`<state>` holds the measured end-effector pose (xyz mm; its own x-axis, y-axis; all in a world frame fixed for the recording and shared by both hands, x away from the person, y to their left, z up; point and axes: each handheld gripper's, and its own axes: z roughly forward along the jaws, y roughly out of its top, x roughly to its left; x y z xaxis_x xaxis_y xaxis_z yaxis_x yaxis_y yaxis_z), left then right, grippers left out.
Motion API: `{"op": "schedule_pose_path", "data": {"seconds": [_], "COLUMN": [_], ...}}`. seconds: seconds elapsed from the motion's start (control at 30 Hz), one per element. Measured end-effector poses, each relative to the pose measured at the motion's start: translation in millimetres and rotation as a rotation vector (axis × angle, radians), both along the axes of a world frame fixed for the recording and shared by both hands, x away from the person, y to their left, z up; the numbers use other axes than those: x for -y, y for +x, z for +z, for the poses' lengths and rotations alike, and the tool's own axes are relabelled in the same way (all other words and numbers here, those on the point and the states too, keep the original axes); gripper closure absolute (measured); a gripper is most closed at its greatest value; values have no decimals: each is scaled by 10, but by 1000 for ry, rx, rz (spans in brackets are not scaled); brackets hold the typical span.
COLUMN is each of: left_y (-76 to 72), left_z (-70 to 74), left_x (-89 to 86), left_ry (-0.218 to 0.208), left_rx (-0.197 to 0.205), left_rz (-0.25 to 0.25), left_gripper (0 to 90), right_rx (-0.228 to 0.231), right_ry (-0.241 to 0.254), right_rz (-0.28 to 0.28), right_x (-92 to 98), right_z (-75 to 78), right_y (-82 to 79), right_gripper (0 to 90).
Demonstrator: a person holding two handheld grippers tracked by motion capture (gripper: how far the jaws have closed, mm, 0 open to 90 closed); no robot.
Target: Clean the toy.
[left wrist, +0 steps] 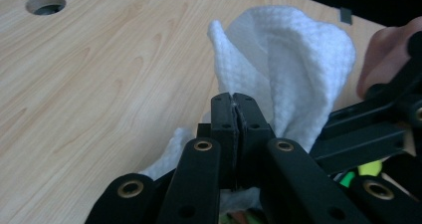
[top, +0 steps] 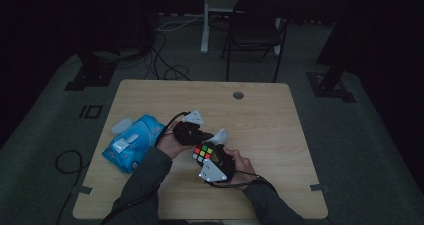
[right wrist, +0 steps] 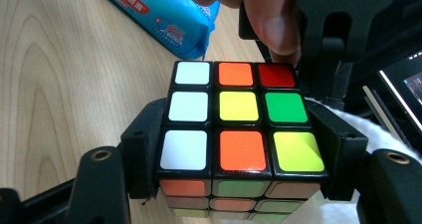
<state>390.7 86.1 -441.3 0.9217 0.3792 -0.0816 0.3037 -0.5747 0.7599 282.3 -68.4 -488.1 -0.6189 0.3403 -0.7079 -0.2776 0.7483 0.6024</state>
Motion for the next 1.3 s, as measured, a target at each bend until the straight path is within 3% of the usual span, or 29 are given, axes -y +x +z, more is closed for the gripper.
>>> {"op": "schedule_pose_path", "data": {"seconds": [0.23,0.33,0.67,0.87,1.03,1.3], "left_y": [-13,-39,-9,-53,-61,-48], "left_z": [25,58,35,84,100,103], "left_x": [-19,-24,-41,-17,-14,-156], "left_ry": [-8,-35,-9,-29,-26,-52], "left_rx": [4,5,2,-2,4,24], "left_rz": [-2,-20,-5,-50,-55,16], "left_gripper": [892,892,892,891,892,891], "right_rx": [20,37,95,107,114,95], "right_ry": [-9,-20,-66,-79,-79,-54], "right_rz": [2,-5,6,12,13,-7], "right_x": [-6,-2,-12,-27,-21,32], "right_z": [5,-1,-27,-24,-14,-8], "right_y": [-25,-21,-82,-78,-85,-69], "right_gripper": [340,340,340,340,340,340]}}
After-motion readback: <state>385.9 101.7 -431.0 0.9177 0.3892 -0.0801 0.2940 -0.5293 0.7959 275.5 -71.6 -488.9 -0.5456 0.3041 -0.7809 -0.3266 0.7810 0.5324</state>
